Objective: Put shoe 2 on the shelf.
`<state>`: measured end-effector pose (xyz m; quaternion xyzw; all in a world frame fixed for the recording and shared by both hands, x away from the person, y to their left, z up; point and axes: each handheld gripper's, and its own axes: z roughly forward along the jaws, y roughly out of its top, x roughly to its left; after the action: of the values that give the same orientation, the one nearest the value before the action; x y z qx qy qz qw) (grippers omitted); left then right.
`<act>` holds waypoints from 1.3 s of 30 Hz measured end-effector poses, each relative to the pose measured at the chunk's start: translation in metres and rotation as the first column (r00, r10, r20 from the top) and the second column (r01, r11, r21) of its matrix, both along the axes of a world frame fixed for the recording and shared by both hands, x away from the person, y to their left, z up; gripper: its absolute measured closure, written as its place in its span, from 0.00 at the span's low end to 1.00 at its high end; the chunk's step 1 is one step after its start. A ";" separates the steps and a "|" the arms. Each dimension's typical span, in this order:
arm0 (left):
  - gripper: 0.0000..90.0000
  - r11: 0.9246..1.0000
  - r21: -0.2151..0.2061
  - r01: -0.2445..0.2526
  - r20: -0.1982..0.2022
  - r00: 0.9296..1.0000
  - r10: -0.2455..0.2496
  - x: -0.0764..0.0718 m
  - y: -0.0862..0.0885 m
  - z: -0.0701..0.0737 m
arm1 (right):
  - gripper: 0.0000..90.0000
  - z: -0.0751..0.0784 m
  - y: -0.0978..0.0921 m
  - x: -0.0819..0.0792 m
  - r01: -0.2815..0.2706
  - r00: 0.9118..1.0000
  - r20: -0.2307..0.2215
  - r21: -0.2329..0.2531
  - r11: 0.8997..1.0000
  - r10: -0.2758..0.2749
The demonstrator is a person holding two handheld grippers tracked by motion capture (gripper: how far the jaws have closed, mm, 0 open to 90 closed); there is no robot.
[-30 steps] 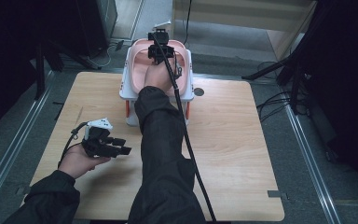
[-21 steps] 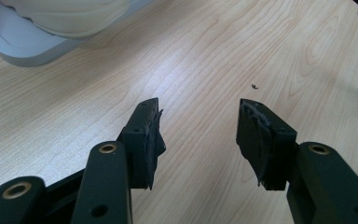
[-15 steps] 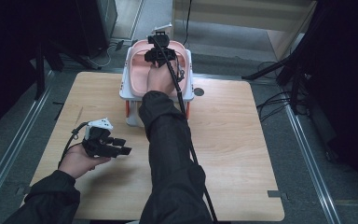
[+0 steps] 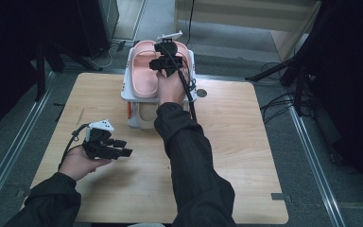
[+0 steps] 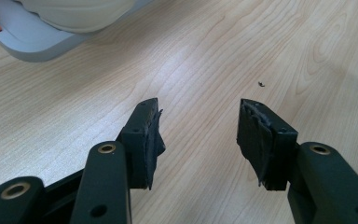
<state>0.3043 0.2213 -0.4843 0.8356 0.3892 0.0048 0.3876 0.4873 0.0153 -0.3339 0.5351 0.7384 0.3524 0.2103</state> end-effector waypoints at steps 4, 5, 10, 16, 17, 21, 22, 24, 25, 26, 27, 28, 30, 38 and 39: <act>0.54 1.000 0.002 -0.003 -0.002 1.000 0.003 0.000 0.001 -0.001 | 0.59 0.001 -0.009 -0.008 -0.044 0.999 0.003 0.017 0.999 0.044; 0.54 1.000 0.002 -0.005 -0.003 1.000 0.005 0.000 0.001 -0.001 | 0.60 0.001 -0.010 -0.009 -0.060 0.998 0.003 0.015 0.998 0.060; 0.53 1.000 0.007 -0.012 -0.005 1.000 0.012 0.001 0.002 -0.001 | 0.63 0.002 -0.018 -0.019 -0.127 0.992 0.009 0.002 0.992 0.127; 0.53 1.000 0.011 -0.018 -0.007 1.000 0.018 0.001 0.002 -0.003 | 0.72 0.002 -0.027 -0.029 -0.241 0.970 0.027 0.010 0.970 0.241; 0.52 1.000 0.012 -0.019 -0.010 1.000 0.019 0.002 0.002 -0.003 | 0.72 0.000 -0.030 -0.032 -0.273 0.961 0.034 0.010 0.962 0.273; 0.52 0.999 0.021 -0.025 -0.013 1.000 0.025 0.002 0.003 -0.004 | 0.73 -0.001 -0.035 -0.037 -0.311 0.950 0.026 0.022 0.950 0.310; 0.52 0.999 0.021 -0.026 -0.012 1.000 0.027 0.002 0.003 -0.004 | 0.73 -0.001 -0.036 -0.039 -0.317 0.948 0.024 0.025 0.948 0.316; 0.52 0.999 0.021 -0.029 -0.011 1.000 0.030 0.002 0.004 -0.004 | 0.73 -0.001 -0.040 -0.043 -0.336 0.942 0.025 0.042 0.941 0.335; 0.52 0.999 0.023 -0.029 -0.010 1.000 0.029 0.002 0.004 -0.004 | 0.73 -0.001 -0.044 -0.048 -0.361 0.933 0.034 0.045 0.932 0.360; 0.52 0.999 0.025 -0.031 -0.011 0.999 0.031 0.002 0.004 -0.004 | 0.73 -0.001 -0.044 -0.048 -0.361 0.933 0.034 0.045 0.932 0.360; 0.52 0.999 0.028 -0.033 -0.011 0.999 0.034 0.002 0.004 -0.004 | 0.73 0.000 -0.045 -0.051 -0.370 0.929 0.036 0.045 0.928 0.369; 0.52 0.999 0.028 -0.035 -0.012 0.999 0.035 0.002 0.004 -0.004 | 0.73 0.001 -0.047 -0.053 -0.383 0.924 0.043 0.043 0.923 0.381; 0.51 0.999 0.032 -0.040 -0.010 0.999 0.040 0.002 0.004 -0.005 | 0.73 0.002 -0.050 -0.058 -0.411 0.911 0.049 0.044 0.911 0.409; 0.51 0.998 0.039 -0.051 -0.010 0.999 0.051 0.004 0.004 -0.006 | 0.75 -0.003 -0.058 -0.087 -0.528 0.847 0.099 0.045 0.848 0.523; 0.51 0.998 0.040 -0.051 -0.012 0.999 0.052 0.004 0.004 -0.006 | 0.75 -0.004 -0.058 -0.091 -0.544 0.837 0.100 0.045 0.838 0.538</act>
<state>0.3080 0.2255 -0.4907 0.8329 0.4128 0.0171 0.3681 0.3959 -0.0426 -0.3384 0.2966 0.8369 0.4458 0.1134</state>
